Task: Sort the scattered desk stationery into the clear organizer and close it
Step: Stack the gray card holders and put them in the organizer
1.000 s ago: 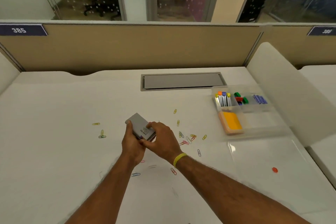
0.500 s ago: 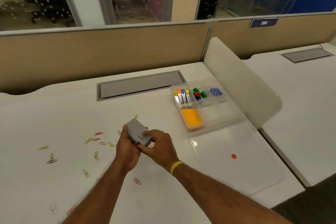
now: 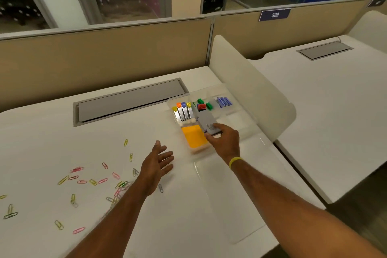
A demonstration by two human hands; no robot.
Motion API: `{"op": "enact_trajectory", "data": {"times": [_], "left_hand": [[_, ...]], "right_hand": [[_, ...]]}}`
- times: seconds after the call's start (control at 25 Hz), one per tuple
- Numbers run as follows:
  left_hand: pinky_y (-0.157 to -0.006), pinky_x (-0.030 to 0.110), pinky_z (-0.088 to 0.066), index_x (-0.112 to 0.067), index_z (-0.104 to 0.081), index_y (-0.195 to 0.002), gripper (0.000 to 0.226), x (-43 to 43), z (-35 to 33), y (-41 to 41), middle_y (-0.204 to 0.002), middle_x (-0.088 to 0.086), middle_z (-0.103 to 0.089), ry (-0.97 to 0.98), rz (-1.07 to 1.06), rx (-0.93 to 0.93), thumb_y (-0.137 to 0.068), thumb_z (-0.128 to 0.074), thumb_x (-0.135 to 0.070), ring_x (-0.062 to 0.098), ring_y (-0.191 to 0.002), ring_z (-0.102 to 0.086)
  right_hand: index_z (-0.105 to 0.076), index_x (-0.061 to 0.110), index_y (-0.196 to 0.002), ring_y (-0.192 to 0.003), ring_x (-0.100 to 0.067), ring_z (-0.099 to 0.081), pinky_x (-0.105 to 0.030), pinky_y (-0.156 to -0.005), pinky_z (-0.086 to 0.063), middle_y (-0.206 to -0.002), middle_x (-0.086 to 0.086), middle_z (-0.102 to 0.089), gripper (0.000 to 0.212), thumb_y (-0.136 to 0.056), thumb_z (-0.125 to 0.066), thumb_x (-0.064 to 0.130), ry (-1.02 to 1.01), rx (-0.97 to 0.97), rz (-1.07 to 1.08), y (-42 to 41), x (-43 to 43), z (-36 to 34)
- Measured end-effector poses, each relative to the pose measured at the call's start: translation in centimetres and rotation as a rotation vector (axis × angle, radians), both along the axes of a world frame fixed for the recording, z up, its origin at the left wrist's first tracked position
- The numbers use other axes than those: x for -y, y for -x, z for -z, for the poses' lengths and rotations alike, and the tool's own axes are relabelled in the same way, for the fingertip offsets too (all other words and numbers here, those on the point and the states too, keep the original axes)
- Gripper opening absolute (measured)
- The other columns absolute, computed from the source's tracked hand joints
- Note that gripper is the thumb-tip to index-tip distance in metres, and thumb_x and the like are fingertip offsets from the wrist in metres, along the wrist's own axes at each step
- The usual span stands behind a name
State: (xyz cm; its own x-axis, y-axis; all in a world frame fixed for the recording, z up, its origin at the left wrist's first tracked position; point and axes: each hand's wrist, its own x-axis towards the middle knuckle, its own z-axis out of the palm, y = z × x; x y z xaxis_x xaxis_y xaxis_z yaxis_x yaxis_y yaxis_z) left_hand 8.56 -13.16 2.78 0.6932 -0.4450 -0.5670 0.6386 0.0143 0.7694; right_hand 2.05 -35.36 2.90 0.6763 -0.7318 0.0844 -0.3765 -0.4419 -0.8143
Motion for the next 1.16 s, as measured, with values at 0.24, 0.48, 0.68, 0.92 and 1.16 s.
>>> {"op": "enact_trajectory", "data": {"times": [0.24, 0.48, 0.68, 0.92, 1.16], "left_hand": [[-0.104, 0.047, -0.043, -0.011, -0.044, -0.138, 0.057, 2.9, 0.4, 0.7, -0.142, 0.016, -0.049, -0.045, 0.118, 0.006, -0.097, -0.037, -0.050, 0.030, -0.127, -0.051], [-0.108, 0.049, -0.040, -0.015, -0.039, -0.142, 0.060, 5.0, 0.3, 1.0, -0.147, 0.014, -0.043, -0.063, 0.226, 0.016, -0.096, -0.038, -0.053, 0.029, -0.131, -0.046], [-0.107, 0.048, -0.040, -0.016, -0.037, -0.143, 0.057, 4.9, -0.1, 1.0, -0.147, 0.015, -0.043, -0.070, 0.229, 0.041, -0.097, -0.037, -0.050, 0.029, -0.133, -0.045], [-0.106, 0.047, -0.040, -0.015, -0.034, -0.146, 0.059, 4.1, -0.5, 0.6, -0.148, 0.014, -0.042, -0.129, 0.217, 0.108, -0.098, -0.035, -0.050, 0.030, -0.133, -0.044], [-0.108, 0.045, -0.038, -0.017, -0.039, -0.141, 0.064, 1.8, -0.8, 1.0, -0.144, 0.008, -0.046, -0.298, 0.299, 0.425, -0.092, -0.042, -0.059, 0.023, -0.129, -0.046]], "right_hand": [[-0.067, 0.006, -0.117, -0.100, -0.024, -0.067, -0.033, -0.089, -0.056, -0.114, -0.012, -0.069, 0.052, -0.072, -0.082, 0.027, 0.098, -0.203, 0.005, -0.9, 4.6, -0.3], [-0.066, 0.006, -0.112, -0.102, -0.028, -0.065, -0.035, -0.085, -0.055, -0.113, -0.013, -0.068, 0.045, -0.076, -0.077, 0.030, 0.232, -0.492, -0.117, -2.8, 5.5, -0.6], [-0.062, 0.008, -0.111, -0.104, -0.029, -0.063, -0.035, -0.085, -0.052, -0.113, -0.013, -0.066, 0.048, -0.075, -0.078, 0.037, 0.309, -0.636, -0.178, -3.2, 5.4, -0.3], [-0.055, 0.010, -0.123, -0.111, -0.027, -0.055, -0.036, -0.093, -0.047, -0.120, -0.012, -0.058, 0.047, -0.085, -0.067, 0.035, 0.327, -0.590, -0.187, -2.5, 4.6, -0.3], [-0.049, 0.017, -0.134, -0.122, -0.024, -0.045, -0.035, -0.097, -0.043, -0.134, -0.006, -0.051, 0.056, -0.087, -0.061, 0.046, 0.418, -0.396, -0.277, -1.0, 1.1, -1.0]]}}
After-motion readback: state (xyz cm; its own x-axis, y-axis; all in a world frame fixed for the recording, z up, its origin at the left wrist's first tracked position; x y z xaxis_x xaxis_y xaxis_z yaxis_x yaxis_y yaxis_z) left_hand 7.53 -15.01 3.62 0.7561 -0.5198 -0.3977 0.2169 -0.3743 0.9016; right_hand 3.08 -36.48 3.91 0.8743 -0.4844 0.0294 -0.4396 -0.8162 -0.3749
